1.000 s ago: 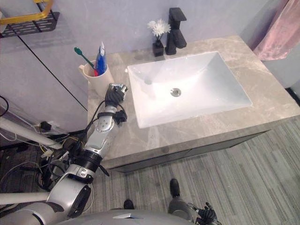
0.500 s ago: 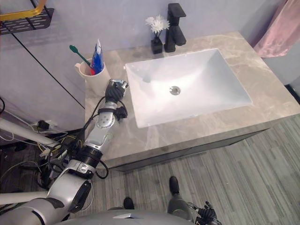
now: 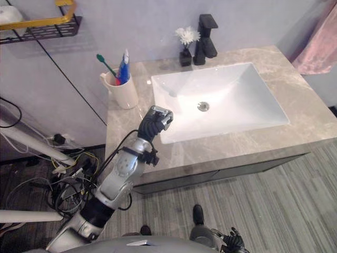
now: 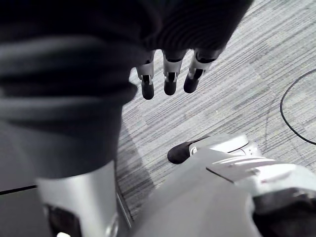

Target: Organize washtable

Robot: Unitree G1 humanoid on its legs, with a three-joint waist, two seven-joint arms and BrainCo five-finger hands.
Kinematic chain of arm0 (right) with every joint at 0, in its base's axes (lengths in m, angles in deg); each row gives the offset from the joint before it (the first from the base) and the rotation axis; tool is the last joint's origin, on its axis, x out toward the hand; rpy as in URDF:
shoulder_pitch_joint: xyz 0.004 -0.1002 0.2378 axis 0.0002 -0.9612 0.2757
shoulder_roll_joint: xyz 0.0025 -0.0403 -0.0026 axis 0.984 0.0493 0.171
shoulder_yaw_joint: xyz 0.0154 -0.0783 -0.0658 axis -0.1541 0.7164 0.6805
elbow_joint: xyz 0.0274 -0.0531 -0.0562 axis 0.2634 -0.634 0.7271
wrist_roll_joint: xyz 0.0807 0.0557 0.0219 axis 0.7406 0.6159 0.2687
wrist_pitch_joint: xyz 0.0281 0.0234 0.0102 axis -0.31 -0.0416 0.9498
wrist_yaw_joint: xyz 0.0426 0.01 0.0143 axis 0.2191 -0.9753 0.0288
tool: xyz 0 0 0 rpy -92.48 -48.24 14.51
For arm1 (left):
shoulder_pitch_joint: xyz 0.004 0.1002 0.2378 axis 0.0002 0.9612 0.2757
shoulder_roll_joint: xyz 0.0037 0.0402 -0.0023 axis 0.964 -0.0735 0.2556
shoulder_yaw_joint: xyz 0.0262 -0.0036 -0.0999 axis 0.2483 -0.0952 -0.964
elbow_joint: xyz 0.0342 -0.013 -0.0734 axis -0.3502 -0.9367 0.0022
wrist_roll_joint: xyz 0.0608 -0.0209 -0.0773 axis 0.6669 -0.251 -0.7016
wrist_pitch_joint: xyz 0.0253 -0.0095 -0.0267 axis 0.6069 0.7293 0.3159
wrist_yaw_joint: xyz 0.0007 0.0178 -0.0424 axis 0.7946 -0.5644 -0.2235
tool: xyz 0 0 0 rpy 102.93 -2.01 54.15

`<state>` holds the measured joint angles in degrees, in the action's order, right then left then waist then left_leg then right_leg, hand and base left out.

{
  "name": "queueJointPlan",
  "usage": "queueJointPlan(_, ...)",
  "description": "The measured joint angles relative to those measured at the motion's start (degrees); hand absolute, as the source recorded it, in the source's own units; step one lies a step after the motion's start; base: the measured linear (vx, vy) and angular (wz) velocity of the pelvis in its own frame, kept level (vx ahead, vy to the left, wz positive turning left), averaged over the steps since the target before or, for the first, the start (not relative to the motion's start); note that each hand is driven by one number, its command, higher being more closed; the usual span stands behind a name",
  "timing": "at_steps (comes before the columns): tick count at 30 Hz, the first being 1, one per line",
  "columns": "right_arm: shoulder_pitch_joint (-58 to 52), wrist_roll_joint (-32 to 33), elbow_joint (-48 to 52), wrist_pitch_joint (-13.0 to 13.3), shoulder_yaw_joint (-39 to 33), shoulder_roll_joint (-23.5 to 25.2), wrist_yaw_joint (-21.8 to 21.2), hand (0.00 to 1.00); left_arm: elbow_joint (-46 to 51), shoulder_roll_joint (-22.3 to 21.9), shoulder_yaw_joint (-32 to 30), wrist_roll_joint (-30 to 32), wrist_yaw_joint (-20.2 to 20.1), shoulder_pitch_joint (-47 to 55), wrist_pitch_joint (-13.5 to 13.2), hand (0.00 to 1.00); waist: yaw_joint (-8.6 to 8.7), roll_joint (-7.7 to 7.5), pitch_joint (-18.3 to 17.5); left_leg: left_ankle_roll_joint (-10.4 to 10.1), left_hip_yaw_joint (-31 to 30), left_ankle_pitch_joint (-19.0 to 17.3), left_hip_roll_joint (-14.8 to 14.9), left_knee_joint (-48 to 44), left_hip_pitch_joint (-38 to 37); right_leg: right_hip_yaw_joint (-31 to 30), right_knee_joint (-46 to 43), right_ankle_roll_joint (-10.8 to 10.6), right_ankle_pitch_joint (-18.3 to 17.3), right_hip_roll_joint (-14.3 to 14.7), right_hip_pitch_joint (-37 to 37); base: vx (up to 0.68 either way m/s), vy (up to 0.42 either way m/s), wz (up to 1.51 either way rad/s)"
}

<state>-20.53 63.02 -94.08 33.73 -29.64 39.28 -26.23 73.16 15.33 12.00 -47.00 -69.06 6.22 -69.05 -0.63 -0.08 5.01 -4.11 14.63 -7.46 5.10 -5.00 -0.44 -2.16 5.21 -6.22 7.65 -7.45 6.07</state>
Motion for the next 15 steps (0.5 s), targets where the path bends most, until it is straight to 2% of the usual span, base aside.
queueJointPlan(3, -0.5, 0.0, -0.3, 0.0, 0.1, -0.4, 0.0, 0.00, 8.6, 1.0, -2.0, -1.7, -1.6, 5.5, -1.6, 1.00, -0.41, 0.89, -1.0, 0.0, -1.7, 0.0, 0.0, -0.6, 0.0, 1.6, 0.0, -0.1, -0.3, -0.3, -1.3, -0.03, -0.009, 0.27)
queueJointPlan(6, -0.7, 0.1, -2.5, 0.1, 0.2, -1.1, 0.0, 0.00, 13.1, 0.5, -8.6, -1.7, -2.3, 11.5, -3.4, 1.00, -1.90, 1.43, -2.8, 0.0, -3.1, 0.0, 0.0, -1.1, 0.0, 2.8, 0.0, -0.2, -0.6, -0.5, -2.5, -0.04, -0.012, 0.24)
queueJointPlan(9, -0.8, 0.2, -3.7, 0.0, 0.3, -1.3, -0.1, 0.00, 14.0, -0.8, -17.8, -1.5, -1.0, 16.8, -4.2, 1.00, -2.93, 1.17, -3.0, -0.3, -4.8, -0.1, 0.0, -1.3, -0.1, 4.3, -1.0, -0.2, -1.7, -0.7, -3.4, -0.04, -0.009, 0.27)
queueJointPlan(10, -0.7, 0.6, -4.1, 0.0, 0.3, -1.3, -0.2, 0.00, 13.8, -1.5, -21.4, -0.5, -0.1, 19.2, -4.4, 1.00, -3.12, 1.46, -3.3, -0.3, -5.5, -0.1, 0.0, -1.3, -0.4, 5.0, -1.7, -0.1, -2.0, -0.8, -3.9, -0.03, -0.006, 0.23)
queueJointPlan(12, -0.9, 1.0, -4.5, -0.1, 0.3, -1.3, -0.3, 0.00, 10.9, -1.6, -26.1, 2.9, 1.0, 22.9, -4.6, 1.00, -3.64, 0.62, -3.9, -0.4, -6.1, -0.2, 0.0, -1.3, -0.6, 5.8, -1.6, -0.1, -2.3, -0.8, -4.8, -0.03, -0.007, 0.20)
queueJointPlan(15, -1.6, 1.0, -4.6, -0.2, 0.3, -1.2, -0.8, 0.00, -2.5, -4.5, -33.9, 6.3, 2.8, 25.7, -3.9, 1.00, -4.88, 0.19, -5.3, -0.4, -6.6, -0.2, 0.0, -1.2, -1.1, 6.3, -1.4, 0.0, -2.9, -0.8, -5.8, -0.01, -0.004, 0.11)
